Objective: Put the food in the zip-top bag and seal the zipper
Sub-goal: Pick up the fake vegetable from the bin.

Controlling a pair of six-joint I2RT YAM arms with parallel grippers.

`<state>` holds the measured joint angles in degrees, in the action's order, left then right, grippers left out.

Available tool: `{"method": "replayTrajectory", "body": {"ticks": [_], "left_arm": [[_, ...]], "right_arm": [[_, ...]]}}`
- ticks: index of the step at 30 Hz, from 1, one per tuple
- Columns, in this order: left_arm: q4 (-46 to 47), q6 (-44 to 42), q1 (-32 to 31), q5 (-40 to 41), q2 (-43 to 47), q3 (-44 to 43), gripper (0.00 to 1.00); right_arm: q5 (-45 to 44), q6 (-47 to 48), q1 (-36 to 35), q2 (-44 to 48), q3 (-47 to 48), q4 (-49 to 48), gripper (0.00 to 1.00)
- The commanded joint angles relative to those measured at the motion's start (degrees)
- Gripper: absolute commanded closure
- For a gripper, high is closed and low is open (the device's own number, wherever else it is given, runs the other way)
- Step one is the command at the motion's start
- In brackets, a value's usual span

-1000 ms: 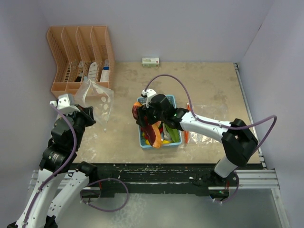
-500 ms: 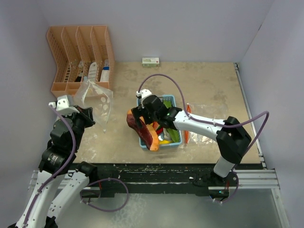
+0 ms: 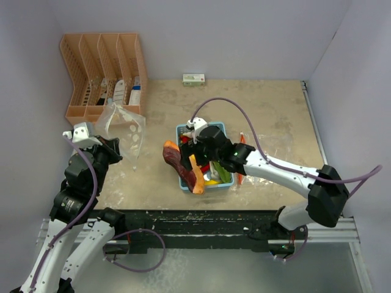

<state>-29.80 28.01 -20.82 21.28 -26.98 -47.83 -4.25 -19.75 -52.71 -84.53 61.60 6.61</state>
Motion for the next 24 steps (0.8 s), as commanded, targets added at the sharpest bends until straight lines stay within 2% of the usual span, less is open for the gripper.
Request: {"method": "replayTrajectory", "body": {"ticks": [1,9,16,24], "left_arm": [[0.90,0.51,-0.28,0.08,0.07,-0.15,1.00],[0.88,0.55,-0.32,-0.01,-0.37,-0.24,1.00],[0.85,0.43,-0.34,-0.01,-0.68,0.04,1.00],[0.72,0.38,-0.28,0.09,-0.55,0.13,1.00]], "right_arm": [[8.05,-2.05,1.85,4.02,-3.28,-1.24,0.00],[18.64,-5.99,7.46,9.55,-11.65,-4.51,0.03],[26.20,-9.40,9.34,8.98,-15.96,-11.64,0.04],[27.63,-11.87,9.32,6.31,-17.72,-14.15,0.05]]}}
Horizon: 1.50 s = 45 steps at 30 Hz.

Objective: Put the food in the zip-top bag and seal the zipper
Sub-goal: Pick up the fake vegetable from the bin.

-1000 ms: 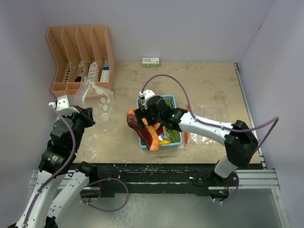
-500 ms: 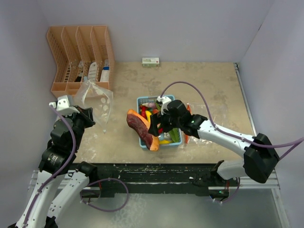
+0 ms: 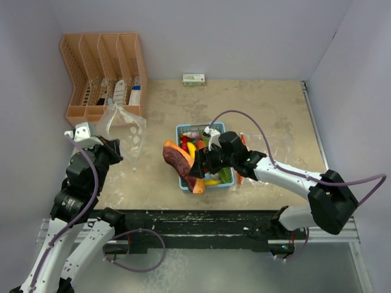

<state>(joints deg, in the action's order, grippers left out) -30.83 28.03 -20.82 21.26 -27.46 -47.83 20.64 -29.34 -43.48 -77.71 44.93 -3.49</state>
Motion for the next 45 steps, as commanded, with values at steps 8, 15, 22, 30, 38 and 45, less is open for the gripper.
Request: {"method": "replayTrajectory", "body": {"ticks": [8,15,22,30,38,45], "left_arm": [[1.74,0.44,-0.34,0.19,-0.22,0.19,1.00],[1.71,0.40,-0.29,0.10,-0.44,0.19,1.00],[1.40,0.51,-0.32,0.15,-0.27,0.36,1.00],[1.12,0.70,-0.31,0.19,-0.04,0.32,1.00],[-0.21,-0.47,-0.36,-0.42,-1.51,-1.65,1.00],[0.19,-0.19,-0.28,-1.40,-3.67,-1.22,1.00]], "right_arm": [[3.74,-4.62,0.13,-3.88,-3.13,-9.28,0.08],[4.94,-7.06,0.08,-5.42,-4.32,-14.34,0.16],[7.78,-6.55,0.07,-5.43,-3.75,-16.21,0.50],[8.28,-5.84,0.10,-4.64,-2.99,-14.64,1.00],[3.05,4.96,0.11,4.45,4.68,-2.37,1.00],[3.94,8.81,0.11,11.22,8.47,1.91,1.00]]}}
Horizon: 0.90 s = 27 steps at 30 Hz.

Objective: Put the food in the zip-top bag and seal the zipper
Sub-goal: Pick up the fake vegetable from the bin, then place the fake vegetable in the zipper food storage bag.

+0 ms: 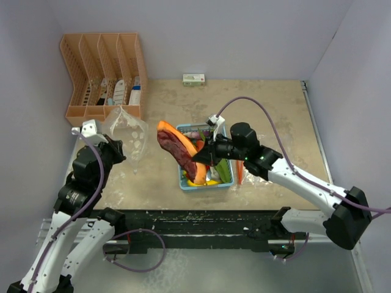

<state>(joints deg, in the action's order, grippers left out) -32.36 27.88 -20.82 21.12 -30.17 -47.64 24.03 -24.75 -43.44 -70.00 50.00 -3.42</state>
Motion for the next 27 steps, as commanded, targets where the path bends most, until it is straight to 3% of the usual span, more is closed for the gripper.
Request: {"method": "replayTrajectory", "body": {"ticks": [1,17,27], "left_arm": [[2.32,0.17,-0.28,-1.53,-1.23,-0.90,1.00],[13.45,4.35,-0.31,-8.20,-13.16,6.78,1.00],[16.73,5.08,-0.34,-9.61,-14.75,8.44,1.00]], "right_arm": [[1.04,4.61,-0.02,4.03,3.83,1.80,1.00],[5.36,3.55,-1.00,5.97,5.56,-3.67,1.00],[3.61,1.50,-4.18,-0.23,9.10,-6.21,1.00]]}}
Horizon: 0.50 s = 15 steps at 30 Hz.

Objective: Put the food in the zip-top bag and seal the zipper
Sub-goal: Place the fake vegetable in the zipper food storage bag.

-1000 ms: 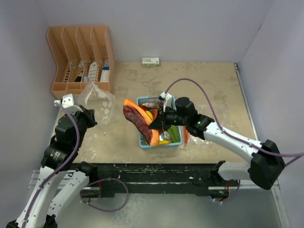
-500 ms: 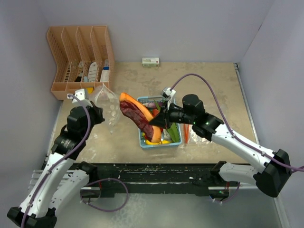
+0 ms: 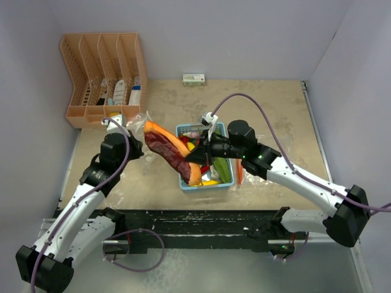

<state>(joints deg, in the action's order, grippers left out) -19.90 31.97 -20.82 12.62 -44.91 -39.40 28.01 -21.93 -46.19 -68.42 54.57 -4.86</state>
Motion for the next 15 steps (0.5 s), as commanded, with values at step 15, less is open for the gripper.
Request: {"method": "replayTrajectory", "body": {"ticks": [15], "left_arm": [[3.73,1.34,-0.32,-2.40,5.66,-1.04,1.00]], "right_arm": [[-12.86,-2.70,-3.20,-12.04,6.35,-0.84,1.00]]}}
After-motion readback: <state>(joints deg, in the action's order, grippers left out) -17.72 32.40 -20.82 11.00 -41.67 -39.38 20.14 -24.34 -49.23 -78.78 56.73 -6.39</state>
